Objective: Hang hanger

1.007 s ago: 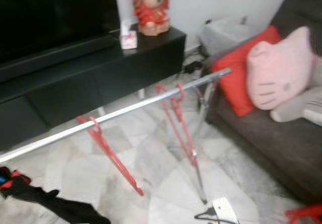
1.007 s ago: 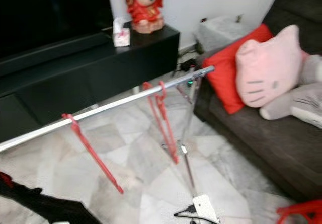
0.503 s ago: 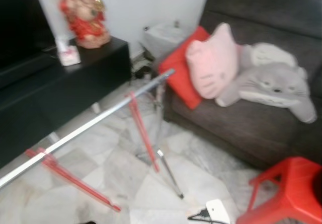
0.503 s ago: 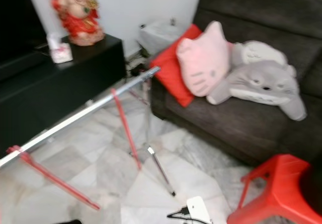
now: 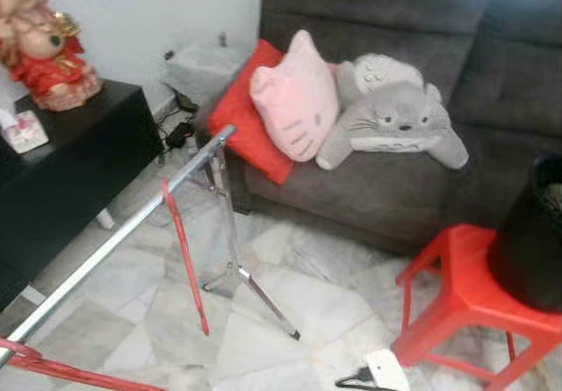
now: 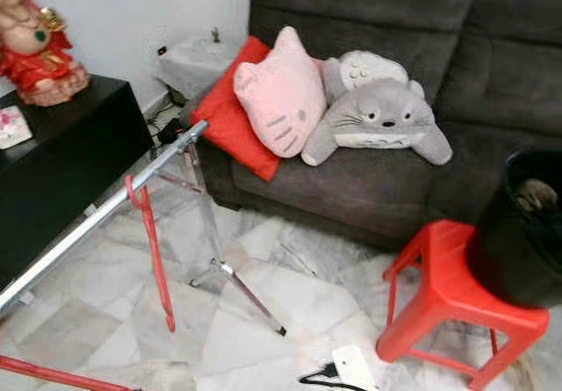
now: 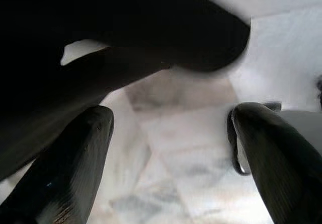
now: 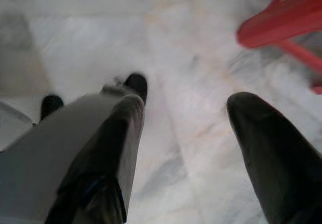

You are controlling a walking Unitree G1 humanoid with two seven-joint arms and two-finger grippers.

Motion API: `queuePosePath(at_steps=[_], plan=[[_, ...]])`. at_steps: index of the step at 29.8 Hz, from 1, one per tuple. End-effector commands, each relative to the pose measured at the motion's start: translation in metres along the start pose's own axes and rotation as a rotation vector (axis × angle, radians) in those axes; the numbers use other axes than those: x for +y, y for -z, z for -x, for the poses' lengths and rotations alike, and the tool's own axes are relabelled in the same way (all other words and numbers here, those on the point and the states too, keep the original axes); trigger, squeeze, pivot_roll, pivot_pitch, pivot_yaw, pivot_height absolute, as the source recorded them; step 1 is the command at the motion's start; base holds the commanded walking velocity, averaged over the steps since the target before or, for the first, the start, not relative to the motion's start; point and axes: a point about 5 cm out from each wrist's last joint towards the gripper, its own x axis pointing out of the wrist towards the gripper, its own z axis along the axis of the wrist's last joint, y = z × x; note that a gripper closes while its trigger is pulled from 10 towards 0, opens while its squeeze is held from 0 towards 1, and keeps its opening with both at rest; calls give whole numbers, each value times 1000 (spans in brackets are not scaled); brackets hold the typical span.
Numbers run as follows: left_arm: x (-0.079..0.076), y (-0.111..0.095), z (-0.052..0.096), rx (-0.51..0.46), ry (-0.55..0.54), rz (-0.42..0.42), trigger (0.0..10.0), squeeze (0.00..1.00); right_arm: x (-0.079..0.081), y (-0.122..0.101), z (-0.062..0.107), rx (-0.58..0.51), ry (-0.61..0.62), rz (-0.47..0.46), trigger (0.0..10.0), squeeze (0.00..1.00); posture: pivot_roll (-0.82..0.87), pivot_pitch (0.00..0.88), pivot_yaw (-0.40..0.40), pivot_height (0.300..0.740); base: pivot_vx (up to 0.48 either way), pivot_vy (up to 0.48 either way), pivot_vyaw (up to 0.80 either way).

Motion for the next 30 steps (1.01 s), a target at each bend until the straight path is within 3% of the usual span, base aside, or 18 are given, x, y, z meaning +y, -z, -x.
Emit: queuePosePath(at_steps=[1, 10, 18, 30], plan=[[3, 6, 1, 17, 1, -26, 10000, 0, 8, -1, -1, -5, -16, -12, 10000, 0, -100, 0, 48, 740, 0, 0, -681], [3, 6, 1, 17, 4, -29, 10000, 0, 8, -1, -1, -4, -14, -13, 10000, 0, -102, 0, 50, 740, 0, 0, -681], [4, 5, 1, 13, 10, -32, 10000, 0, 9, -3, -1, -18, -16, -31, 10000, 0, -95, 0, 56, 740, 0, 0, 0], [5, 4, 1, 13, 12, -31, 10000, 0, 9, -3, -1, -22, -16, -47, 10000, 0, -88, 0, 57, 740, 0, -257, 0]])
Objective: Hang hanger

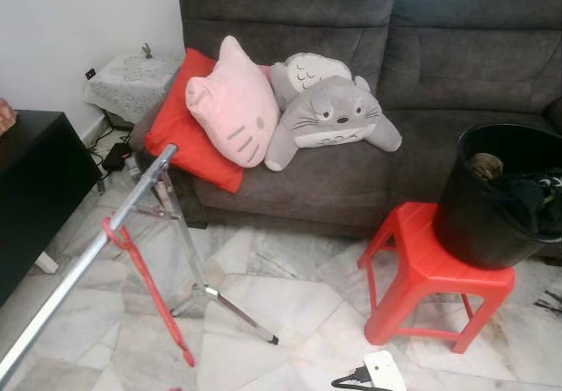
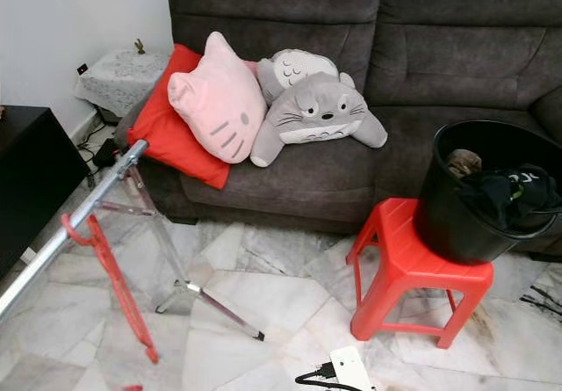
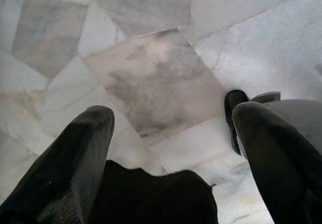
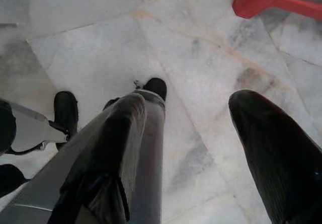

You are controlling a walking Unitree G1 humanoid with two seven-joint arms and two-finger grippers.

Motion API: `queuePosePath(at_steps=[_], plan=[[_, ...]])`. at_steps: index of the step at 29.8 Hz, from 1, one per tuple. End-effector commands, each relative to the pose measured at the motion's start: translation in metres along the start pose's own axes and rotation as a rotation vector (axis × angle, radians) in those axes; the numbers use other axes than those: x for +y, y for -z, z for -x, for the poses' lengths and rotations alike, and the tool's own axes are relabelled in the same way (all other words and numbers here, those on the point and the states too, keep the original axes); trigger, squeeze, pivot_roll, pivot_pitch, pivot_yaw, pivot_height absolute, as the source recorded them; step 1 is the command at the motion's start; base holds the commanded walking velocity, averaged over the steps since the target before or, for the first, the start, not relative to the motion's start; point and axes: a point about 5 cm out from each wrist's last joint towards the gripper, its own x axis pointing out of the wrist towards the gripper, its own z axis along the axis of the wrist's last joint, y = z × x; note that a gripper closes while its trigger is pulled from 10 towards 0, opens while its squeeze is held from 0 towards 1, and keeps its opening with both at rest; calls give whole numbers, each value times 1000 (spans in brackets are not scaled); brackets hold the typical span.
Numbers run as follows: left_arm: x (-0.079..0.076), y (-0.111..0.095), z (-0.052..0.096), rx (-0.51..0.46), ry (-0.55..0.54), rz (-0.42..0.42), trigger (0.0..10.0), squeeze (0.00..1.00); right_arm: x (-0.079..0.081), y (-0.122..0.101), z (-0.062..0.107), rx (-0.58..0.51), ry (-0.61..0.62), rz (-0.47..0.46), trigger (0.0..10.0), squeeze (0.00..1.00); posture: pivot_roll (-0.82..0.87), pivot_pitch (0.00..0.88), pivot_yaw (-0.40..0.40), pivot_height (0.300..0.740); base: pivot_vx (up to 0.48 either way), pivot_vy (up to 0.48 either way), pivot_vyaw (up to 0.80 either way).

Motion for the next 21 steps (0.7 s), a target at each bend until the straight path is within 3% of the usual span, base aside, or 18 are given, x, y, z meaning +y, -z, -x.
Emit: queuePosePath(at_steps=[1, 21], plan=[[2, 6, 1, 17, -1, -11, 10000, 0, 2, -3, 0, -9, -3, -18, 10000, 0, -88, 0, 58, 740, 0, -259, 0], [2, 5, 1, 15, 8, -16, 10000, 0, 2, -4, 0, -17, 1, -26, 10000, 0, -86, 0, 53, 740, 0, -268, 0]])
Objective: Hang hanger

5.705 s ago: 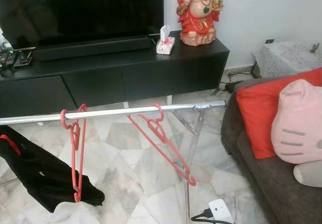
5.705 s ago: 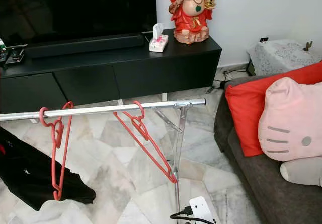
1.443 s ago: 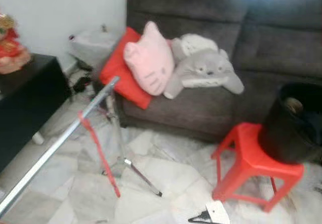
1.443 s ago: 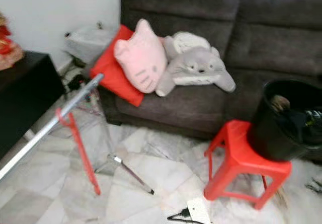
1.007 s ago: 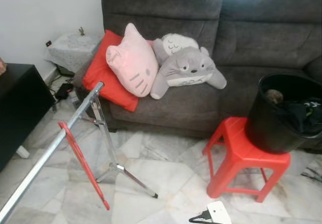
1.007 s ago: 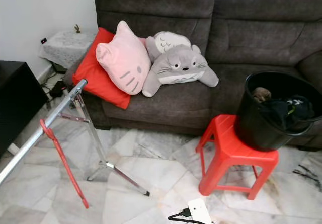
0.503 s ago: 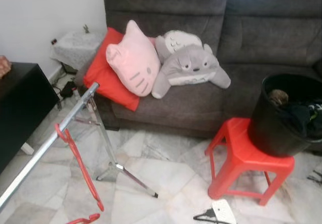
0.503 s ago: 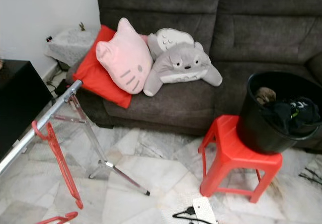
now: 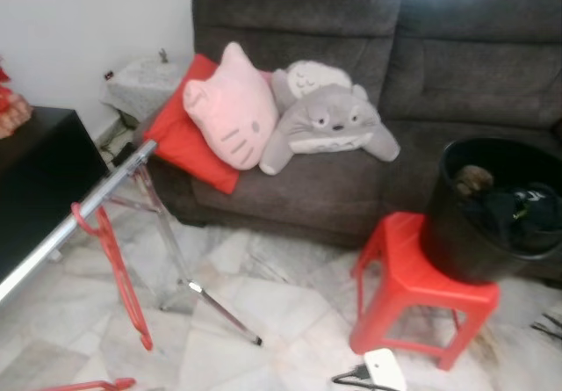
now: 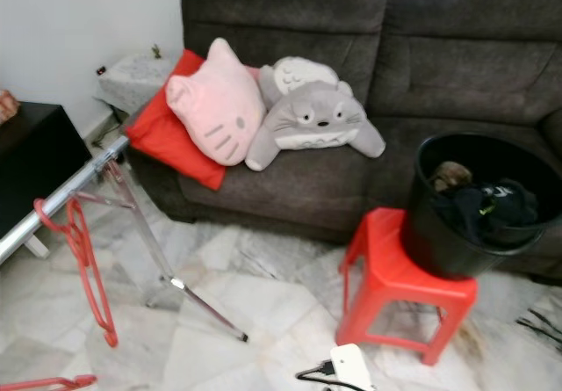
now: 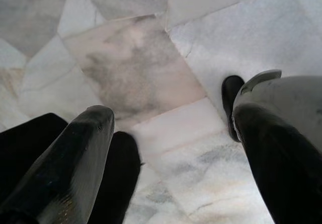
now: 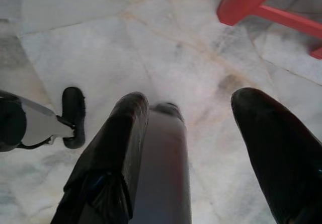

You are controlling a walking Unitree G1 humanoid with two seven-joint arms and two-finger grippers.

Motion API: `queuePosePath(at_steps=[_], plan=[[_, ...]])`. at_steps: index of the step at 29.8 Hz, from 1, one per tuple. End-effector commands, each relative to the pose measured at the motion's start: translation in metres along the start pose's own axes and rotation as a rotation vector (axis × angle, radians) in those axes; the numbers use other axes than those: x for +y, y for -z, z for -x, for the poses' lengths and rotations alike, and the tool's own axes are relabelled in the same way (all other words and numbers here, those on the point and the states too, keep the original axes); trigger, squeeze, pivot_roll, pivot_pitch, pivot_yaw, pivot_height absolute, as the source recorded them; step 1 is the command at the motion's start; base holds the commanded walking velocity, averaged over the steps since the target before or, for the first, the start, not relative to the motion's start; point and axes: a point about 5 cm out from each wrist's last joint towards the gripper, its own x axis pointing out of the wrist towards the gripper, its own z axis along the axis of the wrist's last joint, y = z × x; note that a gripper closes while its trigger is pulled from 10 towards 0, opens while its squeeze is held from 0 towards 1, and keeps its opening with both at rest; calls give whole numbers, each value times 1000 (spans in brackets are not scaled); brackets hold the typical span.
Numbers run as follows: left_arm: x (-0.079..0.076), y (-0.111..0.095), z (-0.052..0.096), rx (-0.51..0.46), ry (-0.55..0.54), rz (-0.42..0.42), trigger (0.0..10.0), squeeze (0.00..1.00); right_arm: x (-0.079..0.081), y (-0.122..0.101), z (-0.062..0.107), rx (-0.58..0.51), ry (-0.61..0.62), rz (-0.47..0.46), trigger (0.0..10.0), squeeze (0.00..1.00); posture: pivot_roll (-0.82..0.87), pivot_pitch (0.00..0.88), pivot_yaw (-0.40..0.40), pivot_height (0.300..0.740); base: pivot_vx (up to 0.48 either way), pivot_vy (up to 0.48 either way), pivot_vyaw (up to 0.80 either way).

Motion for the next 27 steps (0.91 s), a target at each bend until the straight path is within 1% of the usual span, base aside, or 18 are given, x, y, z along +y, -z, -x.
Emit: queuePosePath(at_steps=[1, 5, 8, 16, 22, 27], plan=[[-2, 0, 0, -1, 10, -7, 10000, 0, -8, 0, 1, -3, 22, -7, 10000, 0, -86, 0, 53, 740, 0, -277, 0], [-2, 0, 0, 0, 11, -10, 10000, 0, -7, 0, 1, -2, 24, -14, 10000, 0, -88, 0, 55, 740, 0, -277, 0], [-2, 0, 0, 0, 12, -12, 10000, 0, -8, 1, 1, 12, 29, 6, 10000, 0, -88, 0, 56, 740, 0, -280, -652], [-2, 0, 0, 0, 10, -11, 10000, 0, -8, 2, 1, 14, 27, 2, 10000, 0, -88, 0, 58, 740, 0, -276, -706], [-1, 0, 0, 0, 3, 2, 10000, 0, -8, 1, 1, 12, 29, 1, 10000, 0, -88, 0, 57, 740, 0, 0, -650], [-2, 0, 0, 0, 7, 2, 10000, 0, -8, 0, 1, 0, 34, -15, 10000, 0, -92, 0, 59, 740, 0, 0, 0]])
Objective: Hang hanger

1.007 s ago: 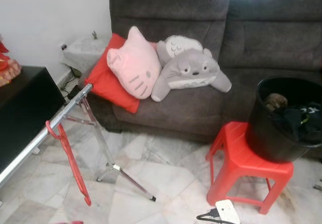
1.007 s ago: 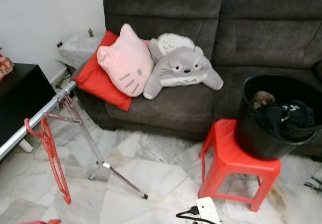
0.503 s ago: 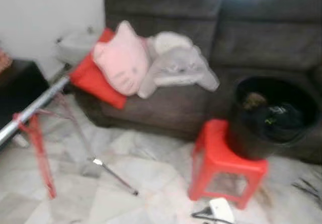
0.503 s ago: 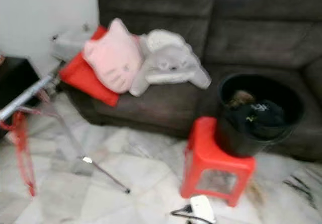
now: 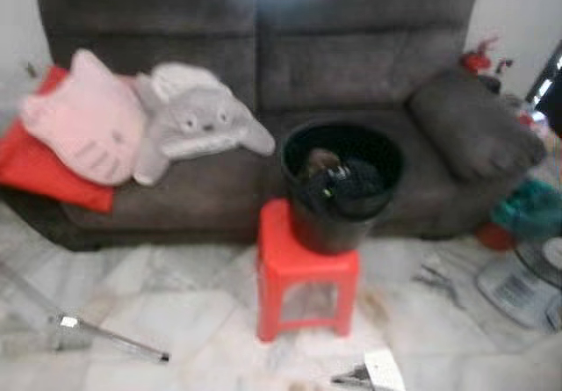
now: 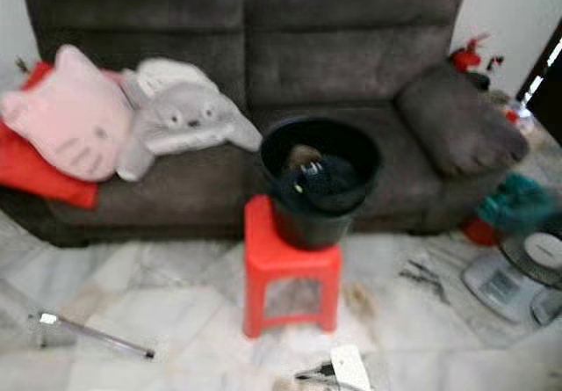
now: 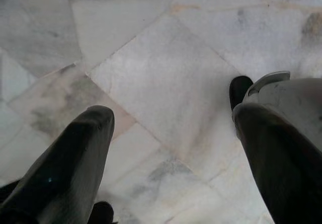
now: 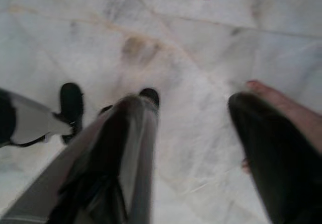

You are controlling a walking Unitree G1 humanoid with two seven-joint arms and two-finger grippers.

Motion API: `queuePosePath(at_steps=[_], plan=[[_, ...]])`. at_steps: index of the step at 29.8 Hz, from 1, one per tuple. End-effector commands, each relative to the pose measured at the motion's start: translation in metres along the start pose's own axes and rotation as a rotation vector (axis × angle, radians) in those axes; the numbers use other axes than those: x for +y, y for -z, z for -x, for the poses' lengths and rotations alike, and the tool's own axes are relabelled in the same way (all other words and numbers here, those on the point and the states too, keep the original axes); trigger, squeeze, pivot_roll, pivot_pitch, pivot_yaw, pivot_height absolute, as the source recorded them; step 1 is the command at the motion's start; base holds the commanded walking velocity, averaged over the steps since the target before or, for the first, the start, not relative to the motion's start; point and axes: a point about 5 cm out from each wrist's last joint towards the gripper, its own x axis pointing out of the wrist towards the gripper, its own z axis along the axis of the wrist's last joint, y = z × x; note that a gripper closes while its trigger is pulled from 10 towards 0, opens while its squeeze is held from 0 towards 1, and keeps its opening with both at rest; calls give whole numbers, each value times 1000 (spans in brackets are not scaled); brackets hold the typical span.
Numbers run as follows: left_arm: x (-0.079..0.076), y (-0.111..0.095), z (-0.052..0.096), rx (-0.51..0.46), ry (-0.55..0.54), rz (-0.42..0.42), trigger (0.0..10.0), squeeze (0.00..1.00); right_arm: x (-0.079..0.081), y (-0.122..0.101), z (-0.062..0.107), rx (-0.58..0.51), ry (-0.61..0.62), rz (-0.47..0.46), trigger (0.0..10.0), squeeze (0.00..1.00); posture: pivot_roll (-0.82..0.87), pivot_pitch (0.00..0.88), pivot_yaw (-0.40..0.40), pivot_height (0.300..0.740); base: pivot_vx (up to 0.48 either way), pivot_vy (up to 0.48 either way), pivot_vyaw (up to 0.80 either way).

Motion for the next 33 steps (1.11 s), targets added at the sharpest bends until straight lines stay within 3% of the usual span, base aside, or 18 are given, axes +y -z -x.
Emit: queuePosePath(at_steps=[1, 15, 20, 33], plan=[[4, 6, 1, 17, -8, -1, 10000, 0, 2, -5, 0, -18, -3, -12, 10000, 0, -92, 0, 59, 740, 0, 0, 0], [2, 7, 2, 18, 21, 29, 10000, 0, 2, -2, 0, -6, 15, -35, 10000, 0, -93, 0, 61, 740, 0, 0, 0], [3, 7, 2, 22, 9, 22, 10000, 0, 2, -3, 0, -8, 11, -25, 10000, 0, -94, 0, 61, 740, 291, 0, -706], [4, 6, 1, 21, 7, 24, 10000, 0, 1, -5, 0, -28, 31, -40, 10000, 0, -90, 0, 60, 740, 294, 0, 0]])
